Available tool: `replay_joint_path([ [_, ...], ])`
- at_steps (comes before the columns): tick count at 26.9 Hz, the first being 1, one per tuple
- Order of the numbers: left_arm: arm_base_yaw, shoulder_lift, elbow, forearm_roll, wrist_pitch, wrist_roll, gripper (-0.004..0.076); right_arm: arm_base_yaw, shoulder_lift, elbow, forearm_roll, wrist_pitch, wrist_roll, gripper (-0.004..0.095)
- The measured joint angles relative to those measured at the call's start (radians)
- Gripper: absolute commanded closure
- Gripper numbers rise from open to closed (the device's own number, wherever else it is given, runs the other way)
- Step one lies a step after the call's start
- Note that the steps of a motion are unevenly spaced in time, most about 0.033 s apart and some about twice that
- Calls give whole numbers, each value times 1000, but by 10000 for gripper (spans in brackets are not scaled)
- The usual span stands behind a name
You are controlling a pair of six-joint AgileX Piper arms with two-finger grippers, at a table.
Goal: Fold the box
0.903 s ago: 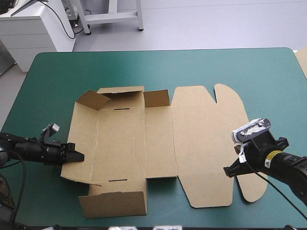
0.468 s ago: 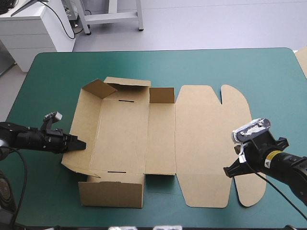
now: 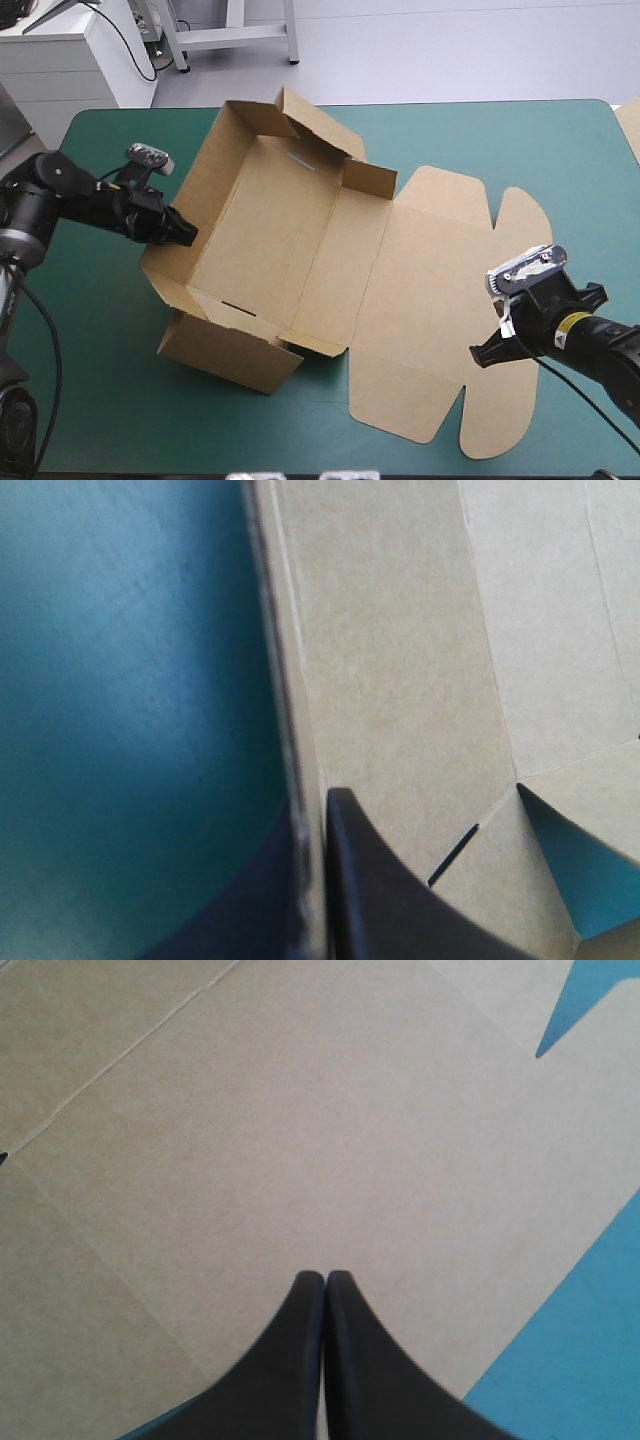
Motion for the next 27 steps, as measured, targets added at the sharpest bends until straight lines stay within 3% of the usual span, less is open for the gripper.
replay_joint_path([
  [9,-253,0,-181,220,-98,-42,731,0,0,-145,-47,55,6,927],
  [22,-515,13,-184,559,-223,-37,731,0,-1,-263,-87,94,23,927],
  [27,-662,8,-73,805,-349,-25,731,0,-1,-263,-83,98,30,927],
])
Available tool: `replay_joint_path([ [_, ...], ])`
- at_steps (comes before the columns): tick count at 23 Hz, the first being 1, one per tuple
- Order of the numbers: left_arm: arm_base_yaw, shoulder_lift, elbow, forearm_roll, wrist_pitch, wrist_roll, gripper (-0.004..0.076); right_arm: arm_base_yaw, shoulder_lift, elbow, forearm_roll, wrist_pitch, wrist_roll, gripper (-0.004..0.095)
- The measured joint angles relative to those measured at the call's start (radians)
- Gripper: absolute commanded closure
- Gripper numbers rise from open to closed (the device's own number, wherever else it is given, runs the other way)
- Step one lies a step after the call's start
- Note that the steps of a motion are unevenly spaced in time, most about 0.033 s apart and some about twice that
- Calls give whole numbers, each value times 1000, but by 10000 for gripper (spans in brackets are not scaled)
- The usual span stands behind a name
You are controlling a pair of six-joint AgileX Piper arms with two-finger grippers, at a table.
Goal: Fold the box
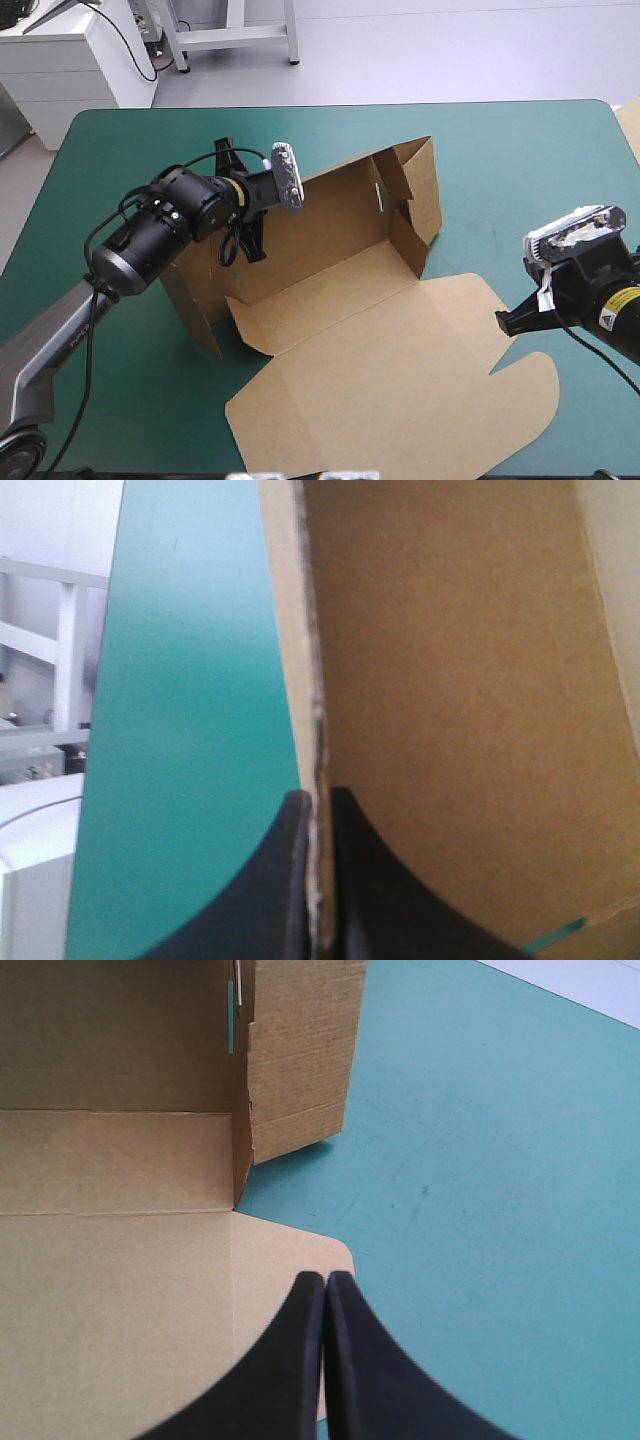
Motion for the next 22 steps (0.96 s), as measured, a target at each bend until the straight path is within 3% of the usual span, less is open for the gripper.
replay_joint_path([
  [11,-97,-238,411,188,-464,-4,731,0,0,0,0,29,25,927],
  [22,-97,-329,627,317,-730,-2,731,0,0,0,0,-18,69,927],
])
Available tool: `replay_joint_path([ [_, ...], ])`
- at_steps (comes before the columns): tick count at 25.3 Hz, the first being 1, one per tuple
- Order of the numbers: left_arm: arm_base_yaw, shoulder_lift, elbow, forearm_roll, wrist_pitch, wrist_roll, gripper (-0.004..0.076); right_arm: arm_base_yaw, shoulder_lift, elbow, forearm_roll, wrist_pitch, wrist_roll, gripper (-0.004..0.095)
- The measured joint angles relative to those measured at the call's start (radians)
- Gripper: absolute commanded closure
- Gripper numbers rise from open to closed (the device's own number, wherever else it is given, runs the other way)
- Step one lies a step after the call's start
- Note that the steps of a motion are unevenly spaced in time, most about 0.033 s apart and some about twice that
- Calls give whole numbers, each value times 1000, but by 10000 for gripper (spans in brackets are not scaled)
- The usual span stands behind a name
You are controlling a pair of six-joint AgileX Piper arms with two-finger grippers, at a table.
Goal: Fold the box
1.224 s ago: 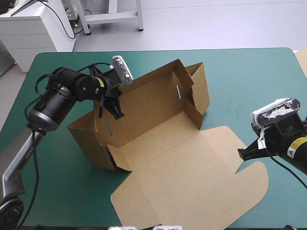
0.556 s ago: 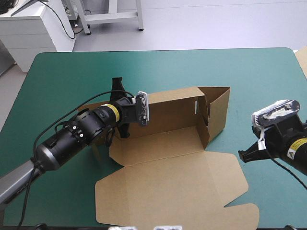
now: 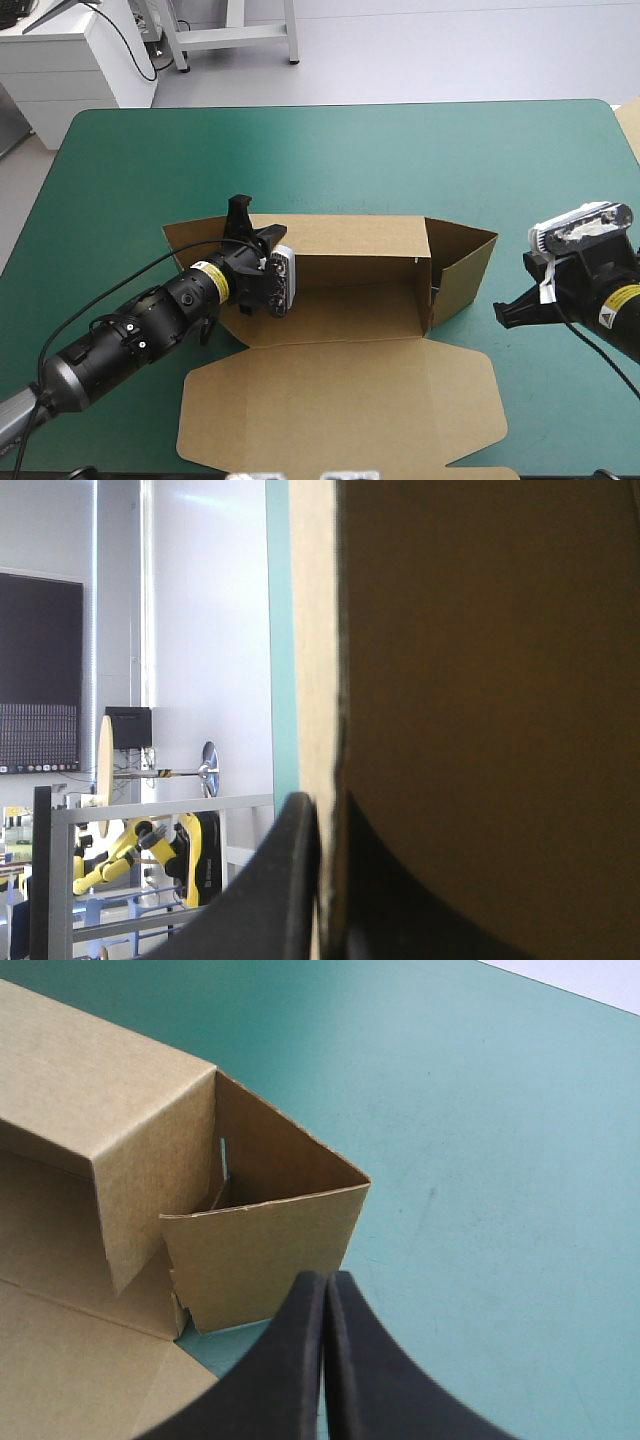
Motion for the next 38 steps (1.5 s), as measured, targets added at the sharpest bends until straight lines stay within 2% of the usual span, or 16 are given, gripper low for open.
replay_joint_path([
  [11,2,-5,9,11,-15,-6,731,0,134,-72,2,-25,33,928],
  [15,2,-5,9,15,-16,-43,731,0,271,-192,-25,-26,49,929],
  [19,2,-5,9,21,-16,-55,731,-26,448,-370,-15,35,47,929],
  [21,2,-5,9,25,-15,-63,731,-97,552,-487,76,95,-14,929],
  [26,2,-5,9,25,-14,-66,731,-195,660,-580,234,202,-114,929],
  [29,2,-5,9,25,-14,-66,731,-218,737,-588,263,239,-130,929],
  [38,2,-5,9,25,-7,-94,731,-218,869,-588,305,238,-130,929],
])
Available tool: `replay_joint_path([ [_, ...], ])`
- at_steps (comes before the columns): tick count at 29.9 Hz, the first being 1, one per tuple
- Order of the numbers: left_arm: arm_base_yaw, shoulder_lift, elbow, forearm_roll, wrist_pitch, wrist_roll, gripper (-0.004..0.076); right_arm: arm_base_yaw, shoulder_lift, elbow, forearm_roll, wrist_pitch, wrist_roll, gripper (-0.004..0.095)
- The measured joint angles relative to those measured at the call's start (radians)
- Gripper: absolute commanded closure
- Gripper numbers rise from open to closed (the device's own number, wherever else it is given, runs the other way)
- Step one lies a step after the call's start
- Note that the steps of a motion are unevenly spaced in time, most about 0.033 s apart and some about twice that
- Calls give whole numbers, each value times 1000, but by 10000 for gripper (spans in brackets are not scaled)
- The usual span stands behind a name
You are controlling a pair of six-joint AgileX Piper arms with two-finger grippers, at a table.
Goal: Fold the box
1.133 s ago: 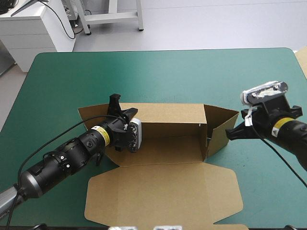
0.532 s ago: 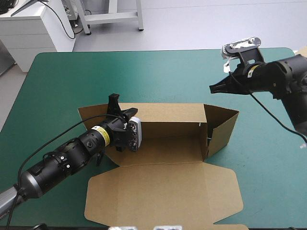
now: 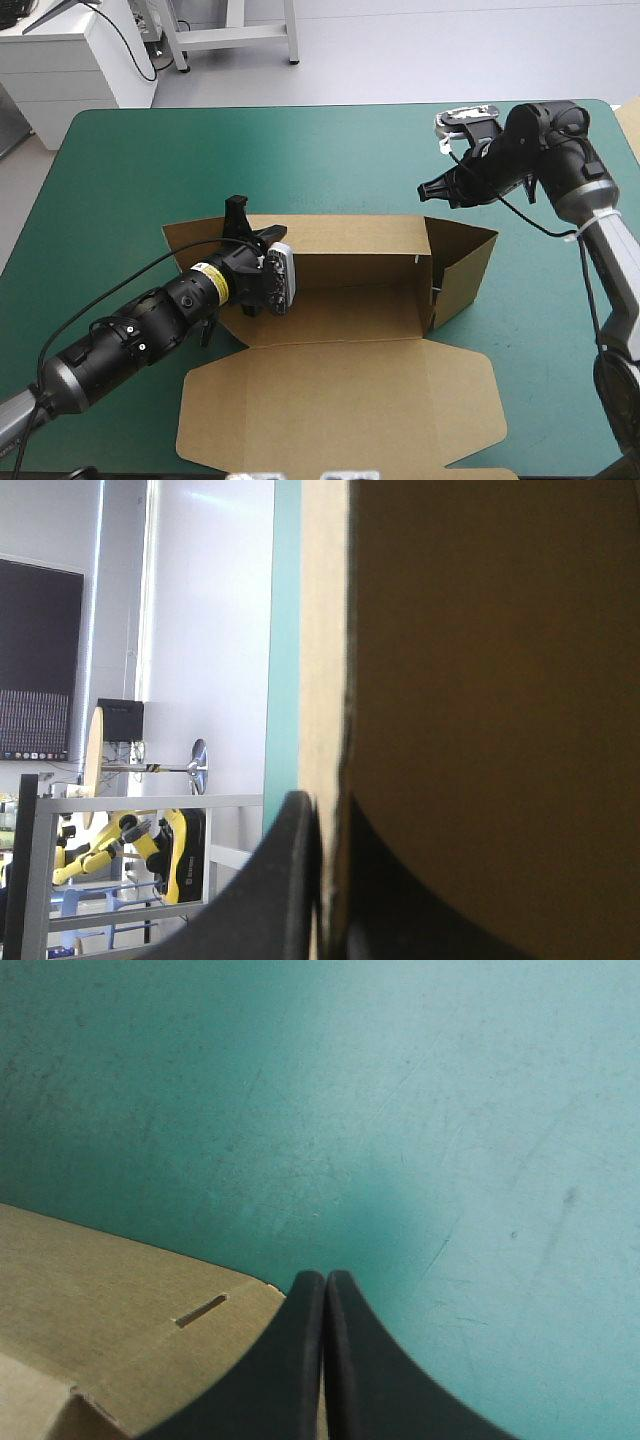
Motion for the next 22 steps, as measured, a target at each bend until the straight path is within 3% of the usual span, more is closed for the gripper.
replay_joint_path([
  [22,1,41,-9,23,-3,-55,731,0,-14,115,99,-8,-96,929],
])
